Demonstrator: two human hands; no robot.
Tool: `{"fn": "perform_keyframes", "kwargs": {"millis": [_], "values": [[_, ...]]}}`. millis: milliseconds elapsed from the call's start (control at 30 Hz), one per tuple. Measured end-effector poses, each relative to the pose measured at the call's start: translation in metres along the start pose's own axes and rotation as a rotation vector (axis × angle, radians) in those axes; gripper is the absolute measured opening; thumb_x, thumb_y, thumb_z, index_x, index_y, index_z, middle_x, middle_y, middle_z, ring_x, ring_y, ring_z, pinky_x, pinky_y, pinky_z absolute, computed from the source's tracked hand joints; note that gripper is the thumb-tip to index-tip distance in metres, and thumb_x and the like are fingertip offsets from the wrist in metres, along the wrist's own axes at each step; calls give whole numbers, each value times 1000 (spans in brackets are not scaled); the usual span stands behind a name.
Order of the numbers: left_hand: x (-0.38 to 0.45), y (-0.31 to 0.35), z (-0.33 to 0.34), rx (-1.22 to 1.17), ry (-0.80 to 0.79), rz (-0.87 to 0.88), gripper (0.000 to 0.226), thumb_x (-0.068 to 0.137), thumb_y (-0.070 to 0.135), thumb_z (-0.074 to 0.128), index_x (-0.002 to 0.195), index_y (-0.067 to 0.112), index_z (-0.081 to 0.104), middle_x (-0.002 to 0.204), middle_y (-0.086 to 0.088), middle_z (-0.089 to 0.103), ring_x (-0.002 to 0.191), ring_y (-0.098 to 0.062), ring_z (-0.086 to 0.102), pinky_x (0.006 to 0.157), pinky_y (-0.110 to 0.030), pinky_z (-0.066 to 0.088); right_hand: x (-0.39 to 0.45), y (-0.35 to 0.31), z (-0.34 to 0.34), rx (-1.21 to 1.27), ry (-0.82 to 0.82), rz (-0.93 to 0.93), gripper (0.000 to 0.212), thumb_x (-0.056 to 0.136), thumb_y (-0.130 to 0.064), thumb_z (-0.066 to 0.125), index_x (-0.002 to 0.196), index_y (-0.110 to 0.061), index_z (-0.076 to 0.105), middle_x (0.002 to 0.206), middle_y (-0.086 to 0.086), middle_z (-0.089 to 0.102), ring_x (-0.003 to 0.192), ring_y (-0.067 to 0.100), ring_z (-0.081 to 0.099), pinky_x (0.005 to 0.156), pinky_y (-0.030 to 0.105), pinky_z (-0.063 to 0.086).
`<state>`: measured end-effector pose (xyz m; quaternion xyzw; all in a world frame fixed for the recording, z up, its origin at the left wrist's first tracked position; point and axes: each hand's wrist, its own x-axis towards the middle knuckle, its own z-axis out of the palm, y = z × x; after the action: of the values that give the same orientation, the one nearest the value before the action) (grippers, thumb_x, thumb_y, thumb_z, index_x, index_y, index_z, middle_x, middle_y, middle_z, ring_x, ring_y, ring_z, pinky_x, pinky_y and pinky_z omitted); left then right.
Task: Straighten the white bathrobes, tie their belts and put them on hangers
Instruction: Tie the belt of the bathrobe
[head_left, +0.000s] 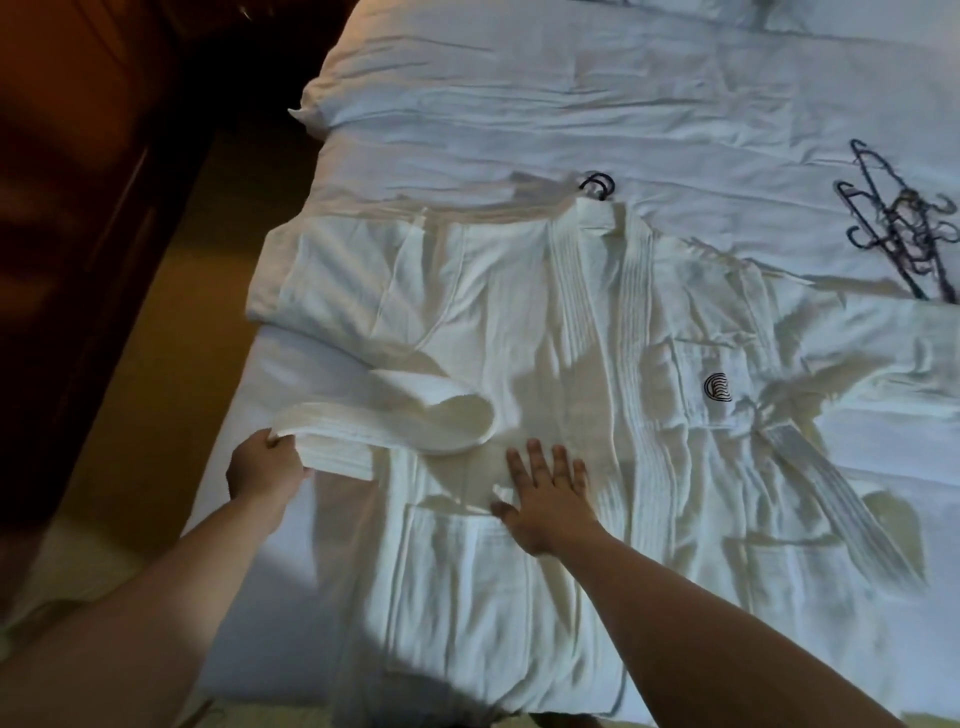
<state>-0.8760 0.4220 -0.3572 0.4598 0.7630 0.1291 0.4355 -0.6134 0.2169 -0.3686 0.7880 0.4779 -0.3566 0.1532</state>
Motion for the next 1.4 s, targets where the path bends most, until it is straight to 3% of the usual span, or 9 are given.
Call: {"fn": "perform_keyframes", "kwargs": {"millis": [233,367,500,700,933,1100,1200,1300,1400], "values": [[-34,39,15,652,-19,556,66,90,28,64,149,31,35,145,-19,35,128,-46,39,98,-54,39,-13,17,-30,184,-9,-99,67,99,-46,50,159,-26,27,170,3,8,156,28,4,125,46,-3],[-56,72,45,1019,-143,851,91,77,51,58,156,32,16,162,-10,0,148,-35,3,116,-56,10,-34,40,-36,561,305,-57,40,96,-19,52,135,-25,60,160,-6,37,145,18,37,119,28,25],[-73,83,92,1263,-269,896,87,81,76,39,156,34,22,166,1,12,153,-30,-5,116,-60,-3,-54,73,-27,589,639,-27,41,81,-5,51,116,-17,69,147,4,53,133,27,52,110,45,42],[-95,88,116,1551,-347,872,41,97,59,36,125,35,55,139,6,52,136,-19,39,114,-61,17,-91,151,-23,546,631,245,51,86,-9,55,133,-27,57,162,-1,31,149,24,28,121,43,18],[-122,102,132,1220,-497,681,30,86,56,54,107,39,41,110,8,62,110,-22,61,92,-36,41,-103,244,-28,597,453,596,77,88,-20,52,156,-24,18,169,5,-7,154,29,9,121,55,17],[-119,81,168,883,-417,601,58,62,61,67,102,21,52,107,-6,64,89,-29,64,85,-42,50,-87,310,-18,632,322,827,96,89,-17,56,160,-19,-8,168,12,6,155,35,7,119,64,8],[-171,102,171,735,-374,427,45,68,39,80,101,10,71,112,-18,66,99,-31,65,88,-36,46,-89,339,-11,633,198,824,73,87,-33,67,149,-12,32,136,10,54,137,38,44,114,61,27],[-192,114,171,375,-497,131,19,75,20,79,84,9,66,77,-13,67,64,-23,68,74,-33,48,-112,353,-25,514,272,826,31,88,-28,63,118,-19,61,116,5,61,118,34,56,98,48,40],[-222,139,161,157,-609,125,7,97,7,58,98,1,61,93,-20,66,76,-30,66,74,-38,51,-132,369,-51,430,457,757,28,90,-17,53,117,-14,61,117,9,57,110,37,59,93,52,47]]}}
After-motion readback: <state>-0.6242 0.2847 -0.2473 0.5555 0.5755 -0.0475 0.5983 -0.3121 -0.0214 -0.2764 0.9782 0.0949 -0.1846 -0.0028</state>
